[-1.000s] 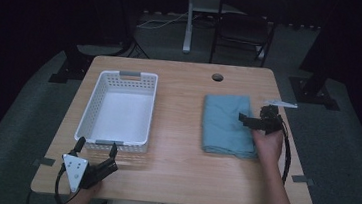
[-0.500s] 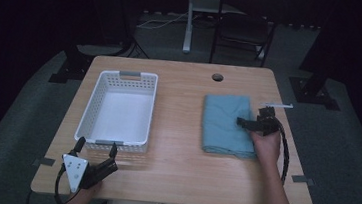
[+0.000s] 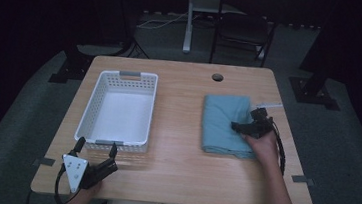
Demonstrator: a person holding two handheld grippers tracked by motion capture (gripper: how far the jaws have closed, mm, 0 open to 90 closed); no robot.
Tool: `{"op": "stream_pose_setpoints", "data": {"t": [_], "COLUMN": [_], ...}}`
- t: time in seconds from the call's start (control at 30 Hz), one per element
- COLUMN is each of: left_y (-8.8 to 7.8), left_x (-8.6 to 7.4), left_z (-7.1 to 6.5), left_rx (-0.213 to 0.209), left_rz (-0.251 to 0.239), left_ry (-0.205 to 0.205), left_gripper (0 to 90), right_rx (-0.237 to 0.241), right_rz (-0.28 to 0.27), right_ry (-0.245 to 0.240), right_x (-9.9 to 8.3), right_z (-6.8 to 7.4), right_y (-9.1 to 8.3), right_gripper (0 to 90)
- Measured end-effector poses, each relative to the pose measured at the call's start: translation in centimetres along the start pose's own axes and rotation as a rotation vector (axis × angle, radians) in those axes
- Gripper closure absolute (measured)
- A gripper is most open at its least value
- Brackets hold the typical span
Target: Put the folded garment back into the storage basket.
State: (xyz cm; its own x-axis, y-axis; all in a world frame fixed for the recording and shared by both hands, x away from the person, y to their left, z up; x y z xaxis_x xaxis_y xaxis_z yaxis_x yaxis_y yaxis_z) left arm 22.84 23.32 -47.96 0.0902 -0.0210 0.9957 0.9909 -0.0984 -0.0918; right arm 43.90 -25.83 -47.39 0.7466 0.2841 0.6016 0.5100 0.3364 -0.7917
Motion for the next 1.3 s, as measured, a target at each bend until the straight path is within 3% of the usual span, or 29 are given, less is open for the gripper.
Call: {"op": "stream_pose_setpoints", "data": {"t": [0.1, 0.13, 0.23, 0.27, 0.33, 0.53, 0.73, 0.93, 1.07, 1.17, 1.3], "left_y": [0.0, 0.0, 0.0, 0.0, 0.0, 0.0, 0.0, 0.0, 0.0, 0.0, 0.0], "left_x": [0.0, 0.0, 0.0, 0.0, 0.0, 0.0, 0.0, 0.0, 0.0, 0.0, 0.0], "left_z": [0.0, 0.0, 0.0, 0.0, 0.0, 0.0, 0.0, 0.0, 0.0, 0.0, 0.0], "left_rx": [0.000, 0.005, 0.005, 0.005, 0.005, 0.005, 0.006, 0.006, 0.006, 0.006, 0.006], "left_rz": [-0.002, -0.001, -0.002, -0.001, -0.001, -0.001, 0.000, 0.001, -0.001, -0.001, -0.001], "left_ry": [-0.001, -0.001, -0.002, -0.001, -0.001, -0.001, -0.001, -0.001, -0.001, -0.001, -0.001], "left_gripper": [4.0, 4.0, 4.1, 4.1, 4.1, 4.1, 4.0, 4.1, 4.0, 4.0, 4.0], "right_rx": [0.015, 0.045, 0.063, 0.134, 0.162, 0.209, 0.266, 0.388, 0.409, 0.453, 0.445], "right_rz": [0.001, -0.011, -0.023, -0.027, -0.026, -0.031, -0.039, -0.088, -0.112, -0.156, -0.187], "right_ry": [-0.027, -0.050, -0.048, -0.041, -0.027, 0.006, 0.074, 0.148, 0.154, 0.163, 0.170], "right_x": [0.0, 0.0, -0.2, -0.3, -0.3, -0.4, -0.6, -0.4, -0.1, 0.1, 0.3], "right_z": [0.1, 0.3, 0.4, 0.3, 0.2, -0.1, -0.6, -0.7, -0.4, -0.3, -0.2], "right_y": [0.0, -0.3, -0.5, -0.6, -0.6, -0.6, -0.5, -0.5, -0.8, -1.5, -2.2], "right_gripper": [6.3, 20.2, 32.6, 49.0, 56.0, 61.6, 65.4, 67.3, 67.7, 68.0, 68.1]}}
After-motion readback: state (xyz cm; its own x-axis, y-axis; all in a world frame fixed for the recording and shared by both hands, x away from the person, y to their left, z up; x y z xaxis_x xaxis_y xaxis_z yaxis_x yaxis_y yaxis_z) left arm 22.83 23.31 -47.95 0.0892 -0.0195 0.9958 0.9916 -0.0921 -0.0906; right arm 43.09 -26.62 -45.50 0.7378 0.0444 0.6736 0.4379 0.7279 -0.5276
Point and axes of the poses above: each handheld gripper's, and its own axes: y roughly forward along the jaws, x roughly out of its top, z roughly to its left, the point moved 1 cm from there along y, roughly forward along the jaws, and after that the axes turned 8 degrees about z, right-handed, at the moved point
